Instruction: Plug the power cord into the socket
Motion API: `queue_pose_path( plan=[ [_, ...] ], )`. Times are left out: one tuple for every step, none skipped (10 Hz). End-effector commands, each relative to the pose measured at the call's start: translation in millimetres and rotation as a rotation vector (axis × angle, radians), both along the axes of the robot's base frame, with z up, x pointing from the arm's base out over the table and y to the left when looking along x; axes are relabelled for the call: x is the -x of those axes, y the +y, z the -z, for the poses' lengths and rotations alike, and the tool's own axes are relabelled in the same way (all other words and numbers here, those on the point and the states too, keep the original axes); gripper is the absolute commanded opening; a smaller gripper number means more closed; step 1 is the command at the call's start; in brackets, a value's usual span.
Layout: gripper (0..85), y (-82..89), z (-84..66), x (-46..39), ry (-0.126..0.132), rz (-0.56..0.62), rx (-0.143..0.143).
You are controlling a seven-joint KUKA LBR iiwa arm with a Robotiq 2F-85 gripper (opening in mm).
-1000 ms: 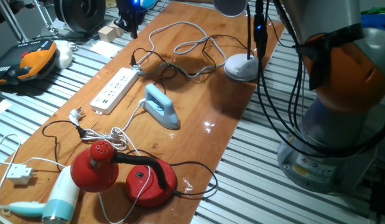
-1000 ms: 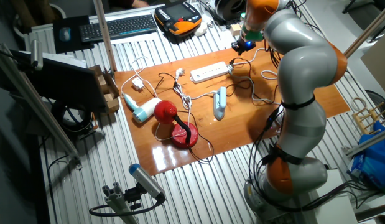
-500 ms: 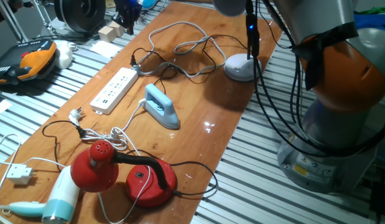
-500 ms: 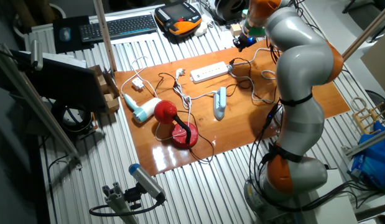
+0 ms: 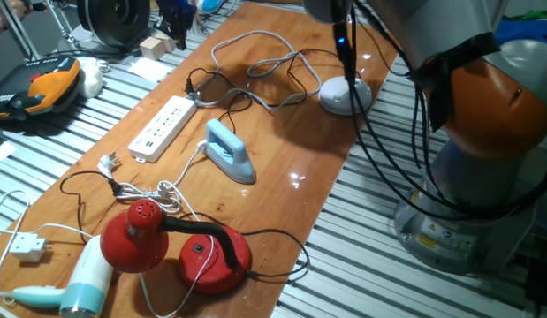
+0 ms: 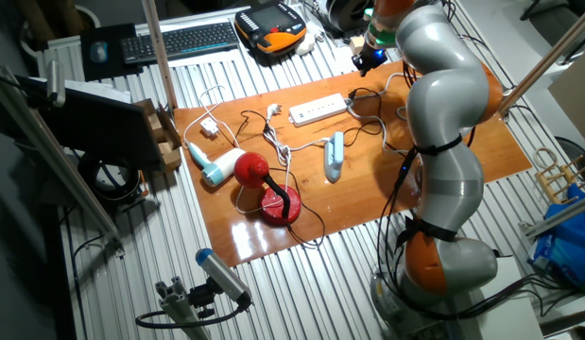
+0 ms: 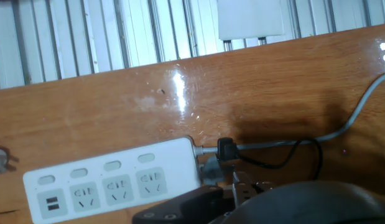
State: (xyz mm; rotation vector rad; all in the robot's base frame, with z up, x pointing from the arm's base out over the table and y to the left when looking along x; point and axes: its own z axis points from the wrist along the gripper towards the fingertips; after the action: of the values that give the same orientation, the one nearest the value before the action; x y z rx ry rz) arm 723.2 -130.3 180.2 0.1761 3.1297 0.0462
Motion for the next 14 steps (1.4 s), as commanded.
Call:
queue_pose_path(
  plan=[
    [0.0, -0.9, -0.3, -0.5, 0.006, -0.007, 0.006],
    [0.0, -1.8, -0.8, -0.6, 0.015, -0.014, 0.006],
    [0.0, -1.4, -0.7, -0.7, 0.021, -0.018, 0.006],
    [0.0, -1.1, -0.1, -1.4, 0.021, -0.024, 0.015],
    [0.0, -1.2, 1.2, -1.9, 0.021, -0.024, 0.012],
    [0.0, -1.2, 3.1, -1.5, 0.009, -0.023, 0.009],
    [0.0, -2.6, 5.4, -2.1, -0.023, -0.017, 0.006],
    [0.0, -2.9, 8.4, -3.4, -0.035, -0.014, 0.005],
    [0.0, -3.2, 13.1, -3.9, -0.037, -0.018, 0.003],
    [0.0, -3.7, 17.9, -4.0, -0.043, -0.02, -0.006],
    [0.0, -3.4, 22.2, -4.9, -0.048, -0.022, -0.012],
    [0.0, -2.9, 24.3, -6.0, -0.05, -0.03, -0.015],
    [0.0, -2.7, 26.9, -6.8, -0.052, -0.036, -0.019],
    [0.0, -2.8, 30.6, -7.1, -0.061, -0.046, -0.02]
  ],
)
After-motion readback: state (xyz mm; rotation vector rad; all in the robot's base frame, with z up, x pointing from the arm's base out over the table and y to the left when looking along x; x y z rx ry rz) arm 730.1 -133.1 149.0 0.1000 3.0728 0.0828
